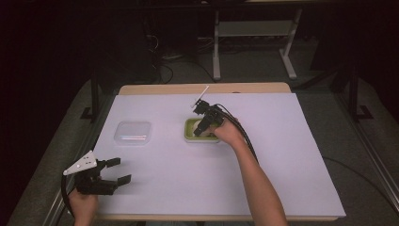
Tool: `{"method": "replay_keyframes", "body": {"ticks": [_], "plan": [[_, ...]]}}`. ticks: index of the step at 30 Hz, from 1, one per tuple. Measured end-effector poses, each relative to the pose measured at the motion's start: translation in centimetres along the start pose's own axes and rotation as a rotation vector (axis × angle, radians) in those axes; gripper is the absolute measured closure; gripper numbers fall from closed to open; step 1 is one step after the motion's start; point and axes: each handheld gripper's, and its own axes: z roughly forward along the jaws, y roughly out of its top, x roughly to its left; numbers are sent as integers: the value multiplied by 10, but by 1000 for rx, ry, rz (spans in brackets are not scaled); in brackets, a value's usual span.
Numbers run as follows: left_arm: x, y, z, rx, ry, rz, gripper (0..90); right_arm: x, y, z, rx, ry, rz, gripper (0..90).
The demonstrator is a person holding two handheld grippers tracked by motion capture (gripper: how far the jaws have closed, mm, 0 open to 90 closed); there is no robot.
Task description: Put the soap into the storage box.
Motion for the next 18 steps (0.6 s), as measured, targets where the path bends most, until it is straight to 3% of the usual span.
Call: {"method": "replay_keyframes", "body": {"ticks": [9, 18], "plan": [[0, 0, 2, 0, -3, 5, 131, 0, -5, -16, -81, 10, 13, 246], [0, 0, 2, 4, -1, 7, 132, 0, -17, -38, -118, 14, 21, 243]]}}
